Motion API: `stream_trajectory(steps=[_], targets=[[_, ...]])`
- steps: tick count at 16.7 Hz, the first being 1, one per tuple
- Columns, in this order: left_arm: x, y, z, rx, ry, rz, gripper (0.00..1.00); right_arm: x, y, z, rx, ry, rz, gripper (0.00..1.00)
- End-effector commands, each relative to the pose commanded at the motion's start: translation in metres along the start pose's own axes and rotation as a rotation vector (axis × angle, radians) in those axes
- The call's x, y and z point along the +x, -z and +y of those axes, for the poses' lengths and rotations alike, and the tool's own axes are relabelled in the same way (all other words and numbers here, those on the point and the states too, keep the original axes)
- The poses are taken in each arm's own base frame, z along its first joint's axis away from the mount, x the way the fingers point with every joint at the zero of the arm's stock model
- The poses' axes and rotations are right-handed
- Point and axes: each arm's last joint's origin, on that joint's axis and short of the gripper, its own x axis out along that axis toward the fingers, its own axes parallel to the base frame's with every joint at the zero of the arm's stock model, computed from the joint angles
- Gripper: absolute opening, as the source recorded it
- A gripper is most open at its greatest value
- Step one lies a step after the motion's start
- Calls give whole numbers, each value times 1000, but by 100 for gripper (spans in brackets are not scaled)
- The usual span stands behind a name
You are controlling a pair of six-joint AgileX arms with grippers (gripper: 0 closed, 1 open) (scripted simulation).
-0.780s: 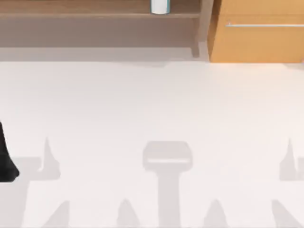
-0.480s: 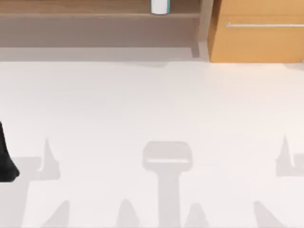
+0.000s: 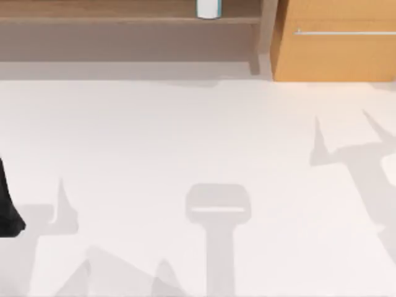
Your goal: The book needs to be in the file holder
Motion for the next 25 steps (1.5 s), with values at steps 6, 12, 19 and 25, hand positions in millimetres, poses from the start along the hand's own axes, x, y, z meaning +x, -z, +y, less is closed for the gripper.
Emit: stream_trajectory(steps=[6, 12, 19, 25], targets=[[0, 0, 0, 0, 0, 0, 100, 149, 28, 95, 28, -30, 78, 100], [0, 0, 0, 0, 0, 0, 100, 226, 148, 192, -15, 48, 231, 100], [0, 0, 0, 0, 0, 0, 100, 252, 206, 216, -47, 178, 287, 100], [0, 0, 0, 0, 0, 0, 100, 251, 205, 217, -48, 175, 287, 100]])
